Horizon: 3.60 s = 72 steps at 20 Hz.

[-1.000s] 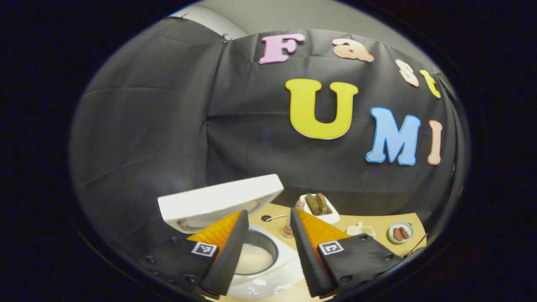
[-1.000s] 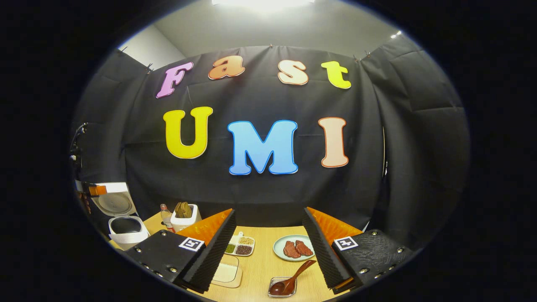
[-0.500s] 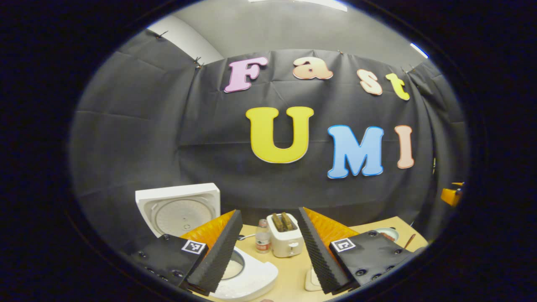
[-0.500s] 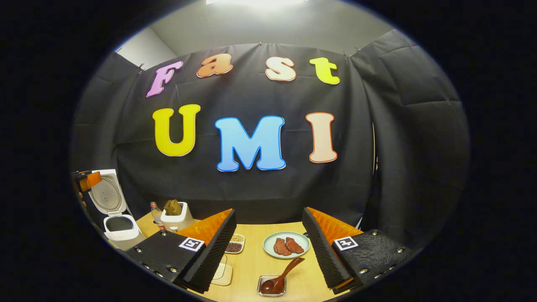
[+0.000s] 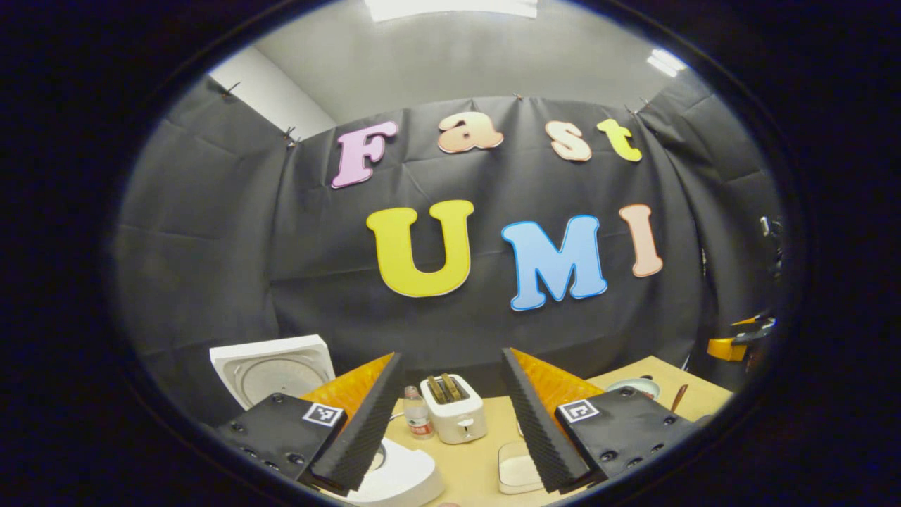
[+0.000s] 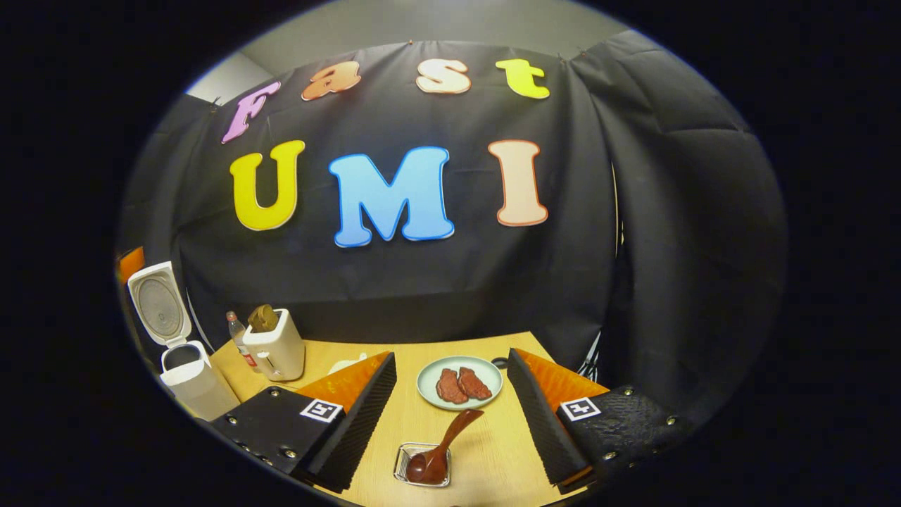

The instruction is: Close the left gripper, press the button to open the rice cooker; take a wooden spoon from the chopstick holder with the right hand, scoop a spoonful of rice and pour it into the rice cooker, then put the wooden spoon back into the chopstick holder.

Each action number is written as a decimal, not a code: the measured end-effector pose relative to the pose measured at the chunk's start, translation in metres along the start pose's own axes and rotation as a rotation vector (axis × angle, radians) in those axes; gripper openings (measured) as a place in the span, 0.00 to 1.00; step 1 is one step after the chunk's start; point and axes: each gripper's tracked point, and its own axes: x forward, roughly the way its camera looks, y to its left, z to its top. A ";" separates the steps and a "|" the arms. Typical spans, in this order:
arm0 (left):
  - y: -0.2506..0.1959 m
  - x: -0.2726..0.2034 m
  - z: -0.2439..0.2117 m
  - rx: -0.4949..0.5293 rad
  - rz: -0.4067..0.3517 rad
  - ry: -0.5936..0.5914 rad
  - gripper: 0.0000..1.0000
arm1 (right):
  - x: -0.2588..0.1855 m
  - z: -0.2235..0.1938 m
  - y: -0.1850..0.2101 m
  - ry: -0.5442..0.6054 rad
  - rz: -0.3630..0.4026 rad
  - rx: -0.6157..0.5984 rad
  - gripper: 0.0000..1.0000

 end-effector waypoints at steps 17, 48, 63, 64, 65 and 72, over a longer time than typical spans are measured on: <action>-0.007 0.002 -0.029 -0.015 0.018 0.120 0.95 | 0.098 -0.151 -0.008 0.373 0.019 0.179 0.98; 0.071 -0.014 -0.045 -0.058 -0.038 0.076 0.95 | 0.045 -0.034 0.220 0.159 0.409 0.100 0.03; 0.126 -0.009 -0.066 -0.078 -0.062 0.109 0.95 | 0.098 -0.154 0.302 0.295 0.396 -0.036 0.03; 0.129 -0.010 -0.068 -0.080 -0.058 0.113 0.96 | 0.095 -0.156 0.311 0.296 0.416 -0.013 0.03; 0.133 -0.009 -0.070 -0.081 -0.052 0.117 0.95 | 0.092 -0.158 0.321 0.303 0.432 0.004 0.03; 0.153 -0.019 -0.083 -0.093 -0.010 0.140 0.95 | 0.085 -0.162 0.348 0.396 0.490 0.338 0.03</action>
